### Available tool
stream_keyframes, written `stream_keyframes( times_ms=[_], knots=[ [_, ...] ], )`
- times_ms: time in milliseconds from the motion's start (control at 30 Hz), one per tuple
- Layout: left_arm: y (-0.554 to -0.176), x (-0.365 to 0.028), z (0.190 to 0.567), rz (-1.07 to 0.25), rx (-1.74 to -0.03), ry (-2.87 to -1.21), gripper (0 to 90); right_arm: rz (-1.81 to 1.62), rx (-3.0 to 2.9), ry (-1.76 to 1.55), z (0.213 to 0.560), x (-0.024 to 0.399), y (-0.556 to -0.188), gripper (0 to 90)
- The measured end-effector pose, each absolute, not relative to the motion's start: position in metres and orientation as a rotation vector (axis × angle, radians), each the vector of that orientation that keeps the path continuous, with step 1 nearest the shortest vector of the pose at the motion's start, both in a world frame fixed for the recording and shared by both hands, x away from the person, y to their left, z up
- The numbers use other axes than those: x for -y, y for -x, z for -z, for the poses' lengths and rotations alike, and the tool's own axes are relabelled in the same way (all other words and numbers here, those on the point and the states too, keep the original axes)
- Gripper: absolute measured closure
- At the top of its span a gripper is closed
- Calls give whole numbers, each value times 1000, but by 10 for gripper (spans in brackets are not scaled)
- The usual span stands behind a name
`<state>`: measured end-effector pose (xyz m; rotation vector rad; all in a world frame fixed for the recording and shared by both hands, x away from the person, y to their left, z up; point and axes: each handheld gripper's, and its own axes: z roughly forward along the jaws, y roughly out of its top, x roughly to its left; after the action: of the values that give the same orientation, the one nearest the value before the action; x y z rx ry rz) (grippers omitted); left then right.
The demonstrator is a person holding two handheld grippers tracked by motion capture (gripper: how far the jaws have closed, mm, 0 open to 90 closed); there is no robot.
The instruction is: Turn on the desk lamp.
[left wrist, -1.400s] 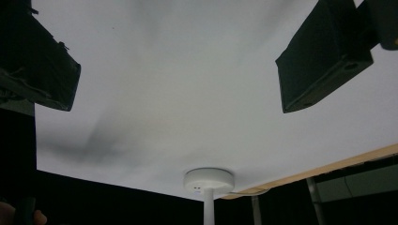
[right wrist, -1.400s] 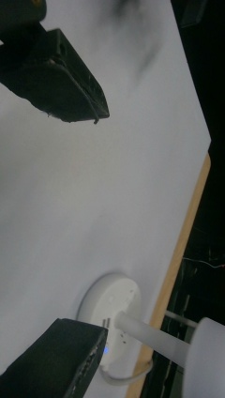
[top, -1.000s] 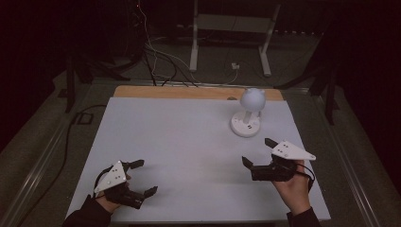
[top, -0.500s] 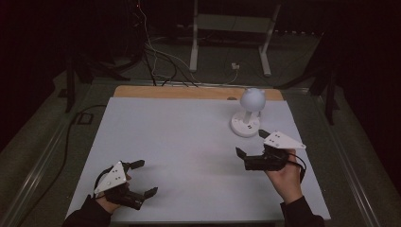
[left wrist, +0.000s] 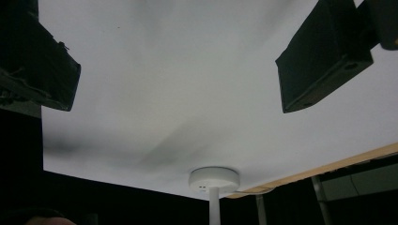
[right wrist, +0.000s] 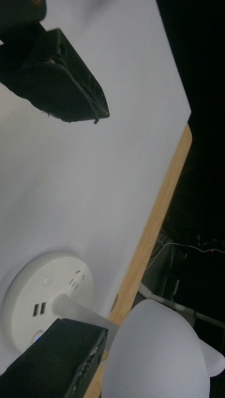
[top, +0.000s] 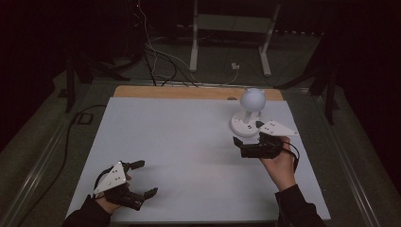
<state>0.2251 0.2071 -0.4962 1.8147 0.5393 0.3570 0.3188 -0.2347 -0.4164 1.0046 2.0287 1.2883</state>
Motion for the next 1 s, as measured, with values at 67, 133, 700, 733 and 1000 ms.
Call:
stream_keyframes(
  times_ms=[67,133,700,733,1000],
  knots=[
    [-225,-207,496,-355,-539,-1815,3,-1310,-2027,-1013,417,235,-325,0],
    [-225,-207,496,-355,-539,-1814,3,-1298,-2024,-1014,417,235,-330,0],
    [-225,-207,496,-353,-540,-1813,3,-1251,-1925,-1082,430,237,-358,107],
    [-225,-207,496,-353,-540,-1813,3,-1251,-1914,-1087,432,237,-360,141],
    [-225,-207,496,-352,-539,-1816,3,-1207,-1887,-1170,442,238,-370,337]
  ],
)
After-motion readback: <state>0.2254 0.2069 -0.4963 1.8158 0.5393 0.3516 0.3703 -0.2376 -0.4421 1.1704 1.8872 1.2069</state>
